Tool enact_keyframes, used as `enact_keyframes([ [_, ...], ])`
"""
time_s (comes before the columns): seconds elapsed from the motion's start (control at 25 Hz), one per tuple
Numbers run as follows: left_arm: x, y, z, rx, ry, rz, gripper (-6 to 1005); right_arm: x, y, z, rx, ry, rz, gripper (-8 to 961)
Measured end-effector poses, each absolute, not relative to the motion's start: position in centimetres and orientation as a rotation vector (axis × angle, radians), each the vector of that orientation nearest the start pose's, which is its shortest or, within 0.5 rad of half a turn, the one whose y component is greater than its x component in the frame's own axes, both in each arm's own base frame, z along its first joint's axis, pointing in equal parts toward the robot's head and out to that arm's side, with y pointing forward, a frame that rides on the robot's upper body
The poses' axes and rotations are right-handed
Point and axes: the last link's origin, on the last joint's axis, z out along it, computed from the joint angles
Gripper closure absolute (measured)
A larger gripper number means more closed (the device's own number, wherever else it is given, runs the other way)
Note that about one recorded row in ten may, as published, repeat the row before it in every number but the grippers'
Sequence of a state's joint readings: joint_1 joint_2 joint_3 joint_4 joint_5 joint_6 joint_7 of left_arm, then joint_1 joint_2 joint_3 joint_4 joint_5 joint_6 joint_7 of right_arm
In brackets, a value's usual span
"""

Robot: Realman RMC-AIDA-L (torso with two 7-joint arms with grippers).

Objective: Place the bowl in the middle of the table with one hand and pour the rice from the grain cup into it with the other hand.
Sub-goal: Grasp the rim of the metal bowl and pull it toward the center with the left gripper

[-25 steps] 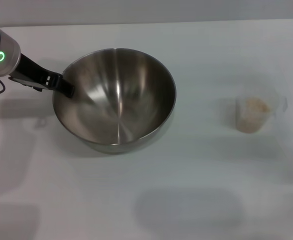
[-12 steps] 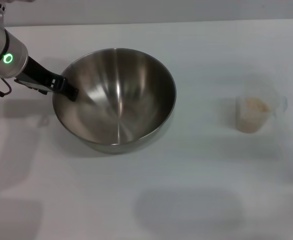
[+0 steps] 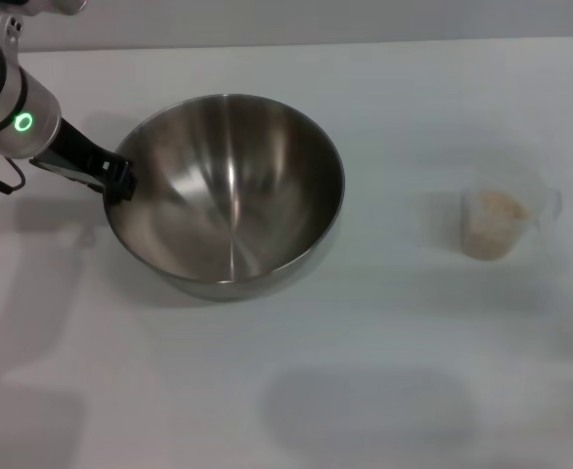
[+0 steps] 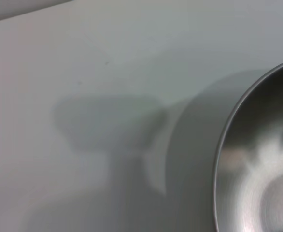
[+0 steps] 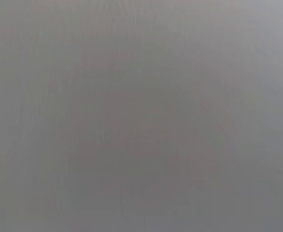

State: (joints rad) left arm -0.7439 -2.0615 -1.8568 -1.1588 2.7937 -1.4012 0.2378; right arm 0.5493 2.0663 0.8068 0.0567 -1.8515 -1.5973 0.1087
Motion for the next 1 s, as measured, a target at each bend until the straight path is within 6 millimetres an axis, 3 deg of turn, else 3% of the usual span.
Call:
enact_keyframes([
  [0.12,-19.07,40.65,1.64,-2.17,-1.235,0.419,676,30.18,34.04,7.85,-1.113,0.218,0.915,322],
  [0.32,-19.05,40.86,1.35,-2.174,-1.245,0.43,832,30.21,34.04,7.87,-1.111,0.219,0.913,321],
  [1.0,-18.61,41.57,2.02,-2.186,-1.247,0.384,916,30.28,34.03,7.92,-1.109,0.219,0.908,321],
])
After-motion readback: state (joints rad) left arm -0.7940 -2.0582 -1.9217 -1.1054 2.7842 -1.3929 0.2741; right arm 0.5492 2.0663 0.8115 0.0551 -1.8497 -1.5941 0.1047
